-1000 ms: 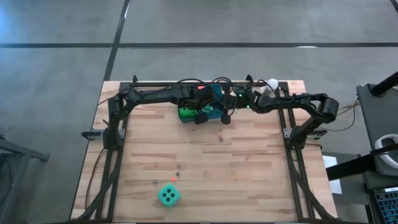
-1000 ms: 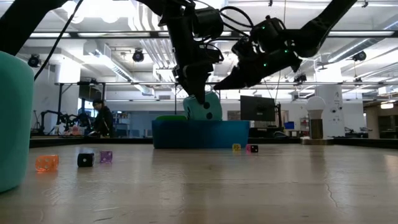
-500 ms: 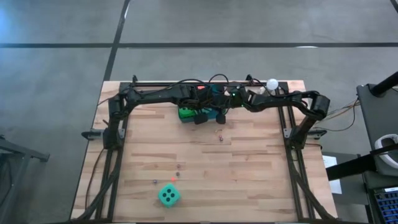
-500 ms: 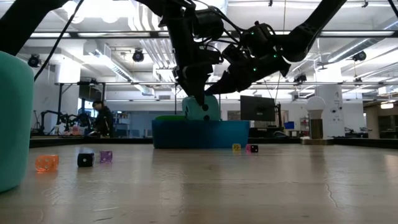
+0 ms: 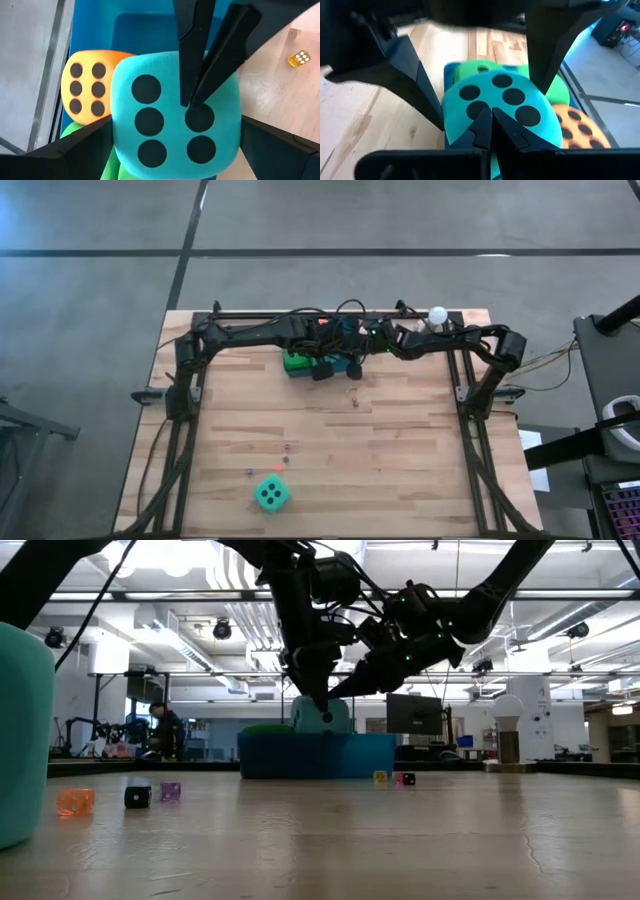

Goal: Pick & Place Dice
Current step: Put the top blue dice into the blue bin

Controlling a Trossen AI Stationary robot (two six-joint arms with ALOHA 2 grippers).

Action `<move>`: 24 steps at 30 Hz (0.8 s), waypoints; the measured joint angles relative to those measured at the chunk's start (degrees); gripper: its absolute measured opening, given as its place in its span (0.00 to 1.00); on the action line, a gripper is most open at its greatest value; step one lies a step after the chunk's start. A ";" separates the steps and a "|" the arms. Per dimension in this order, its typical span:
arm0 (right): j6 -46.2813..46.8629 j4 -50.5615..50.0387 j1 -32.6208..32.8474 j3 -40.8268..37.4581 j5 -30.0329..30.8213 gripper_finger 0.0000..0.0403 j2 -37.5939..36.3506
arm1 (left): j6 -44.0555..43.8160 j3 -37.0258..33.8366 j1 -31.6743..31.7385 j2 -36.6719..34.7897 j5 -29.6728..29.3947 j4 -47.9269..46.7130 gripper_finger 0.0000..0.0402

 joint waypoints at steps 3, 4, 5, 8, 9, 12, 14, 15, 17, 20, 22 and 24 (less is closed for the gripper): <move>0.88 -0.46 -0.19 -0.11 0.20 0.02 0.32 | 0.00 -0.01 0.00 0.02 0.13 -0.04 0.98; 1.00 -0.56 -0.22 -0.11 0.25 0.02 0.33 | 0.00 -0.01 -0.04 0.02 0.11 0.00 0.99; 1.03 -0.59 -0.27 -0.13 0.27 0.02 0.32 | 0.00 -0.01 -0.04 0.02 0.10 0.04 0.99; 1.08 -0.71 -0.48 -0.17 0.26 0.02 0.12 | 0.00 -0.01 -0.04 0.02 -0.02 0.31 0.99; 1.07 -0.76 -0.48 -0.17 0.27 0.02 0.03 | 0.00 -0.01 -0.02 0.02 -0.11 0.29 0.98; 0.86 -1.20 -0.48 0.45 0.23 0.02 -0.55 | 0.00 -0.01 -0.02 0.00 -0.19 0.29 0.98; 0.34 -1.01 -0.44 1.20 0.01 0.02 -1.03 | 0.01 0.00 -0.02 0.00 -0.29 0.22 0.98; 0.01 -0.88 -0.39 1.68 -0.32 0.02 -1.12 | 0.02 0.01 -0.02 -0.01 -0.30 0.21 0.98; -0.53 -0.54 -0.33 2.54 -1.05 0.02 -1.12 | 0.02 0.05 -0.03 -0.02 -0.28 0.45 0.99; -1.06 -0.56 -0.20 3.13 -1.59 0.02 -0.56 | 0.02 0.05 -0.04 -0.02 -0.29 0.44 0.99; -1.65 -0.52 -0.22 3.21 -1.86 0.02 0.07 | 0.02 0.05 -0.02 -0.02 -0.21 0.46 0.98; -2.04 -0.41 -0.26 3.28 -2.01 0.02 0.47 | 0.02 0.05 0.02 -0.02 -0.17 0.48 0.98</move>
